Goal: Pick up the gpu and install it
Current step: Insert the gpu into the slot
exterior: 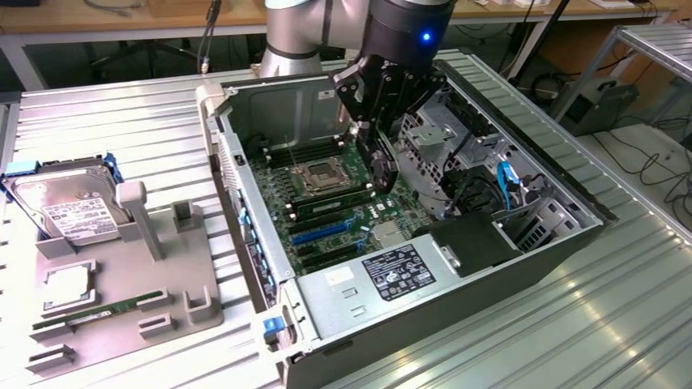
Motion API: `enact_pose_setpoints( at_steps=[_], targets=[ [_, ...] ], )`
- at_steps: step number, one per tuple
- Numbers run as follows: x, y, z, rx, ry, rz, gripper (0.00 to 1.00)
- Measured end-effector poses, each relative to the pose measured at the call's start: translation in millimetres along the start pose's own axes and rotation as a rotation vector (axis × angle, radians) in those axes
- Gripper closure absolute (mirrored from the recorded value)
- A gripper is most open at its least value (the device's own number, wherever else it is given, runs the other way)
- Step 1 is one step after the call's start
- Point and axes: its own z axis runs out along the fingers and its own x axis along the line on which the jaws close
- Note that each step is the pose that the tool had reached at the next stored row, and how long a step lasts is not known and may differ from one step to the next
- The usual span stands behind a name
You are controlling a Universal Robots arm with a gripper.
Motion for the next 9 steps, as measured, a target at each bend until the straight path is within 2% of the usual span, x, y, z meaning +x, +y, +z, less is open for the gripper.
enact_pose_setpoints(
  at_steps=[5,9],
  targets=[
    [0.0,0.0,0.0,-0.0003,0.0004,-0.012,0.74],
    [0.0,0.0,0.0,-0.0018,0.0026,-0.071,0.74]
  ],
)
